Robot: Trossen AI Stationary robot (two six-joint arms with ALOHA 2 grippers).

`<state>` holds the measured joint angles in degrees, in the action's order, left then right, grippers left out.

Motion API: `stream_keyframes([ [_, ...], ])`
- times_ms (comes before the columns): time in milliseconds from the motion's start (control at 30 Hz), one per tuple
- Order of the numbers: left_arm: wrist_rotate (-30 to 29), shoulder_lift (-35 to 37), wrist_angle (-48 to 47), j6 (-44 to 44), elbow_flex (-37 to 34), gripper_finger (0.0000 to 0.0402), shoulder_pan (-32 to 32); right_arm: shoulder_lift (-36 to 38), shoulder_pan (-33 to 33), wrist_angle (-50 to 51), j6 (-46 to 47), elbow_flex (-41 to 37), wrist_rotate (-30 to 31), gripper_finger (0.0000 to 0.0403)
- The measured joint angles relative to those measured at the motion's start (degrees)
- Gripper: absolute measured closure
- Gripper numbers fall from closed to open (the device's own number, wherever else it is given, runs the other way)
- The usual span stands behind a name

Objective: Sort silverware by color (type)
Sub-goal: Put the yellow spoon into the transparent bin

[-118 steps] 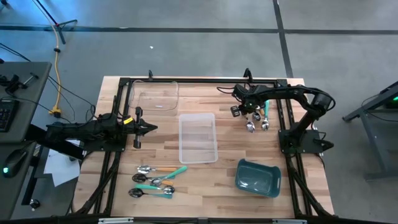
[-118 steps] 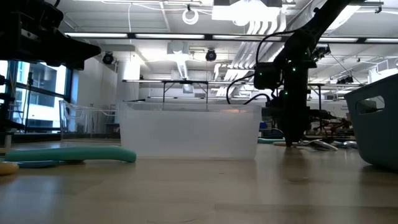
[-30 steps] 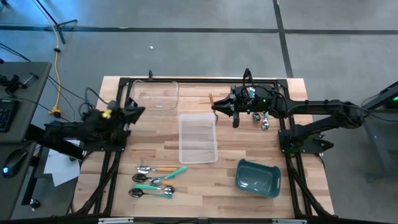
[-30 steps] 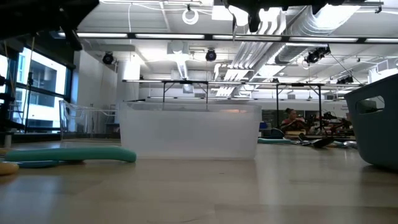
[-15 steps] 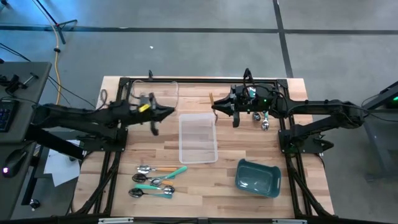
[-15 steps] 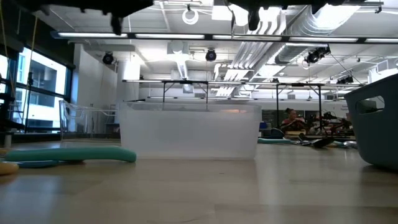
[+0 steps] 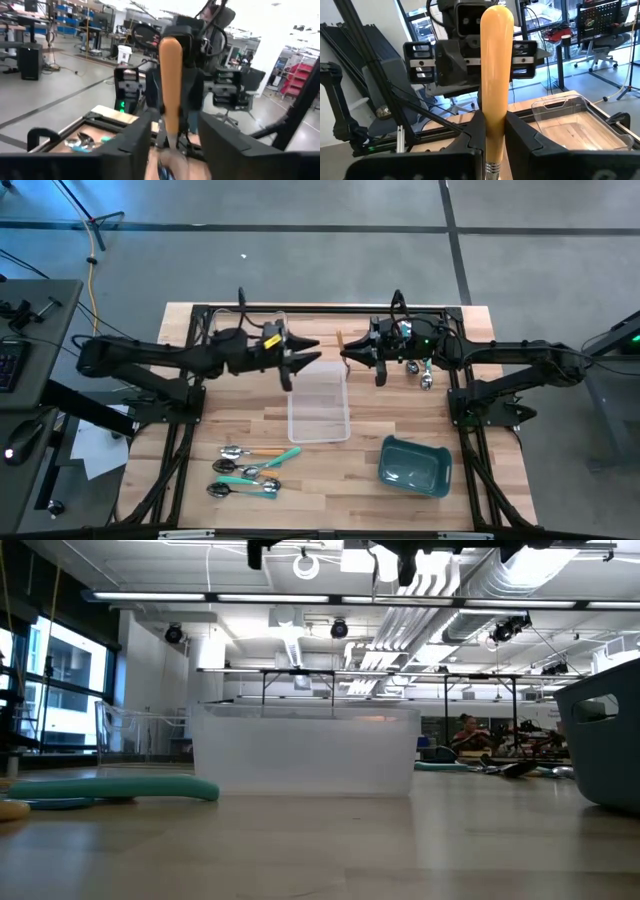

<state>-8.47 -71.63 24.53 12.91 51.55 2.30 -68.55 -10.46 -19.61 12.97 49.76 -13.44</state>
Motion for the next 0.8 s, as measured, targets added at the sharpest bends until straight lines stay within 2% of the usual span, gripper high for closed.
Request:
stream_keyframes([
  [133, 0.84, -3.58, 4.71, -0.03, 1.67, 0.0198, 1.03, 0.00, 0.00, -0.17, -0.43, 0.00, -0.10, 0.0372],
  [267, 3.68, -5.88, 8.75, 0.02, 2.77, 0.0172, 1.63, 0.00, 0.00, -0.94, -0.43, 0.00, -0.10, 0.0372],
  [800, 5.84, -13.50, 8.53, -0.11, 9.06, 0.0165, 2.89, 0.00, 0.00, -1.21, -0.02, 0.00, -0.27, 0.0372],
])
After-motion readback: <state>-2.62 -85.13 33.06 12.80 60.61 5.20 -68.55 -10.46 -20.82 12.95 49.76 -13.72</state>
